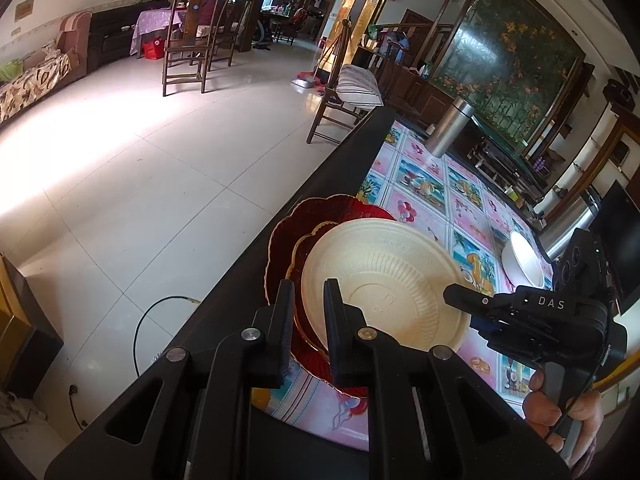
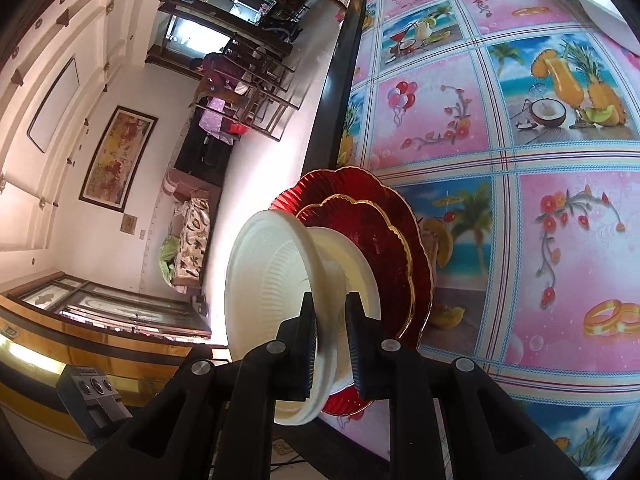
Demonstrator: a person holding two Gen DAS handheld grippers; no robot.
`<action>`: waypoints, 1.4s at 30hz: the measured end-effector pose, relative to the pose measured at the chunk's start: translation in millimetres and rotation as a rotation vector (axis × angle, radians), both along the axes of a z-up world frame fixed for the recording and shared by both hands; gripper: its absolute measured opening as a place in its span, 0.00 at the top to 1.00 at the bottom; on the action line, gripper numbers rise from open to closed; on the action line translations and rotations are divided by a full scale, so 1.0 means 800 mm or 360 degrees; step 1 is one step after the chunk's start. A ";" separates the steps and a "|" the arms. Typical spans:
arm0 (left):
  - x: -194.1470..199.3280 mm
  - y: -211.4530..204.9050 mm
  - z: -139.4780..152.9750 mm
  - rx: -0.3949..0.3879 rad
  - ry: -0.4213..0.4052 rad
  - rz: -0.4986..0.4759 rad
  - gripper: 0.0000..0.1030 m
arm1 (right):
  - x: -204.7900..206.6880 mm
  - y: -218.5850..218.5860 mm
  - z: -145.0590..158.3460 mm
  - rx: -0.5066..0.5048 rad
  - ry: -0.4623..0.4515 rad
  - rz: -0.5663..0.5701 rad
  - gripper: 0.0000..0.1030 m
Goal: Organize plates and bowls
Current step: 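Lower the beige bowl onto the white plate and open both tools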
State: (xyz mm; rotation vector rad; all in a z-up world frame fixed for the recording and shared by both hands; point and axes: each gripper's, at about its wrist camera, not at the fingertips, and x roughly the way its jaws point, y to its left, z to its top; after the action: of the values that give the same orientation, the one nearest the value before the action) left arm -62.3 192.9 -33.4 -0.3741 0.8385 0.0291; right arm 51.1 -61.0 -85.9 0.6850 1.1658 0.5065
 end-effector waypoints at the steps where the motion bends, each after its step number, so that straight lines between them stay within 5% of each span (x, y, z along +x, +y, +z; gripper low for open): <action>1: 0.000 0.000 0.001 0.0001 -0.0003 0.0004 0.88 | 0.002 0.002 0.002 -0.0021 -0.0005 0.0002 0.78; 9: -0.005 -0.002 0.008 0.0002 -0.0025 0.0010 0.88 | 0.005 0.002 -0.002 -0.0096 -0.0059 -0.0012 0.73; 13: -0.001 -0.012 0.006 0.0003 -0.0013 -0.0016 0.88 | 0.001 -0.008 0.001 -0.0091 -0.0112 -0.0045 0.85; 27: 0.003 -0.036 0.005 0.0013 0.0010 -0.0094 0.88 | 0.009 -0.019 -0.025 0.0086 -0.0031 -0.0027 0.86; 33: 0.003 -0.046 0.009 0.0022 0.0008 -0.0111 0.88 | 0.013 -0.023 -0.033 0.0165 0.0062 0.0032 0.71; 36: 0.003 -0.057 0.013 0.0034 0.0002 -0.0138 0.88 | 0.009 -0.036 -0.023 0.0223 0.0009 0.0051 0.56; 42: 0.007 -0.112 0.018 0.0077 -0.0003 -0.0279 0.88 | -0.007 -0.106 0.008 0.0173 -0.0150 -0.0104 0.45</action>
State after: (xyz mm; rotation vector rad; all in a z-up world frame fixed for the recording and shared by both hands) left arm -56.8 103.6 -18.9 -0.2540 0.8646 -0.1136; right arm 45.4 -146.2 -79.6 0.7821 1.0303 0.5444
